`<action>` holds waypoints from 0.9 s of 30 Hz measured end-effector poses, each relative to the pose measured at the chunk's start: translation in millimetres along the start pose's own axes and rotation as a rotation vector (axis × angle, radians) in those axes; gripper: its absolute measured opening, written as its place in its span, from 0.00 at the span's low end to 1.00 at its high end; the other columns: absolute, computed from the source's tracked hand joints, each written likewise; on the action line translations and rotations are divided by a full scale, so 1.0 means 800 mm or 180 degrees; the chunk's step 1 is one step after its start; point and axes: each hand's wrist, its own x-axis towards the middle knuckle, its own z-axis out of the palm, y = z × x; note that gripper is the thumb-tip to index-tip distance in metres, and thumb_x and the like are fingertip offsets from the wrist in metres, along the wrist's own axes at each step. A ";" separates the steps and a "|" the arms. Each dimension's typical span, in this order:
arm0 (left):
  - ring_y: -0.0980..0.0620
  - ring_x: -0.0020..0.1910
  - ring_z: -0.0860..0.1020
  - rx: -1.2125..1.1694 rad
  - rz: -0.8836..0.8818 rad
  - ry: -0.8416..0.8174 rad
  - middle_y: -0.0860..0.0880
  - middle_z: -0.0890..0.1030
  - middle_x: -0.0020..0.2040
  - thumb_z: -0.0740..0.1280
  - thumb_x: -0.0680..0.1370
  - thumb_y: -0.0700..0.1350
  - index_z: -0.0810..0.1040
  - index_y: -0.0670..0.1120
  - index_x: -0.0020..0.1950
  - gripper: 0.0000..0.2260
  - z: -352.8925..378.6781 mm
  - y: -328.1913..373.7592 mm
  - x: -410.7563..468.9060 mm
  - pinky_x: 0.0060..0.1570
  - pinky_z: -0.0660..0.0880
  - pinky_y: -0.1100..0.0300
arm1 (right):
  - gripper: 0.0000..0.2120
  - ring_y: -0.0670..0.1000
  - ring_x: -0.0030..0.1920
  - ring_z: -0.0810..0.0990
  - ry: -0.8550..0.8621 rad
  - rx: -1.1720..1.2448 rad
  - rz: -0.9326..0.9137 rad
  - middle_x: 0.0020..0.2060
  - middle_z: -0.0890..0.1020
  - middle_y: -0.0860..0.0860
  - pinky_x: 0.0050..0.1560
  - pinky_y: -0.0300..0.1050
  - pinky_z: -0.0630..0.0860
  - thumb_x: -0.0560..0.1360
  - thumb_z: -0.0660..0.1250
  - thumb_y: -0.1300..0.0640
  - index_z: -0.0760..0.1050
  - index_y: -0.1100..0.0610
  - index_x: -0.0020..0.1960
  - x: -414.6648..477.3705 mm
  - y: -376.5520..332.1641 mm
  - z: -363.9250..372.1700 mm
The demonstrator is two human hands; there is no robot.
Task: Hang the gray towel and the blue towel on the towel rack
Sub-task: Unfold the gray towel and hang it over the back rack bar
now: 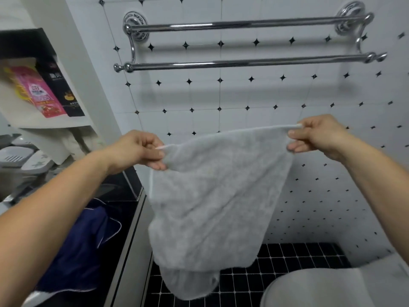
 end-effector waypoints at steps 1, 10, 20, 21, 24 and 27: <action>0.44 0.37 0.85 0.0039 0.0064 0.0138 0.37 0.83 0.35 0.65 0.75 0.31 0.76 0.37 0.44 0.03 0.000 0.004 0.000 0.43 0.82 0.59 | 0.10 0.51 0.30 0.85 -0.0165 -0.0024 0.0040 0.32 0.81 0.61 0.32 0.39 0.82 0.72 0.71 0.66 0.75 0.67 0.52 -0.004 0.002 0.006; 0.46 0.33 0.85 0.0006 0.0024 0.0533 0.35 0.81 0.37 0.67 0.74 0.31 0.77 0.38 0.43 0.03 -0.011 -0.005 -0.002 0.36 0.82 0.62 | 0.08 0.49 0.28 0.84 0.0029 -0.0228 0.0081 0.33 0.82 0.63 0.35 0.41 0.83 0.74 0.69 0.66 0.75 0.70 0.49 -0.002 0.023 0.002; 0.50 0.30 0.84 -0.0123 0.0034 0.1299 0.40 0.79 0.41 0.64 0.79 0.37 0.74 0.42 0.46 0.03 0.009 -0.004 0.022 0.26 0.79 0.60 | 0.08 0.50 0.31 0.85 0.0582 0.0419 -0.0238 0.33 0.81 0.58 0.32 0.37 0.81 0.71 0.72 0.68 0.72 0.61 0.40 0.012 0.006 -0.004; 0.49 0.30 0.84 -0.0105 0.0004 0.1321 0.42 0.78 0.41 0.63 0.80 0.39 0.73 0.43 0.46 0.03 0.011 -0.003 0.023 0.24 0.79 0.59 | 0.09 0.51 0.33 0.86 0.0531 0.0436 -0.0240 0.36 0.81 0.60 0.34 0.37 0.82 0.71 0.72 0.69 0.73 0.61 0.40 0.012 0.005 -0.006; 0.47 0.31 0.85 -0.0166 -0.0004 0.1386 0.44 0.78 0.42 0.62 0.81 0.41 0.71 0.44 0.49 0.02 0.011 0.003 0.030 0.24 0.79 0.57 | 0.15 0.58 0.39 0.86 0.0374 0.0441 -0.0150 0.43 0.82 0.64 0.38 0.38 0.82 0.68 0.71 0.75 0.74 0.66 0.52 0.014 0.004 -0.013; 0.46 0.33 0.85 -0.0177 0.0076 0.1426 0.41 0.80 0.42 0.63 0.81 0.40 0.72 0.42 0.50 0.02 0.006 0.013 0.038 0.29 0.81 0.57 | 0.12 0.56 0.38 0.86 0.0377 0.0075 -0.0181 0.39 0.83 0.63 0.34 0.36 0.81 0.70 0.69 0.75 0.77 0.71 0.53 0.023 0.003 -0.015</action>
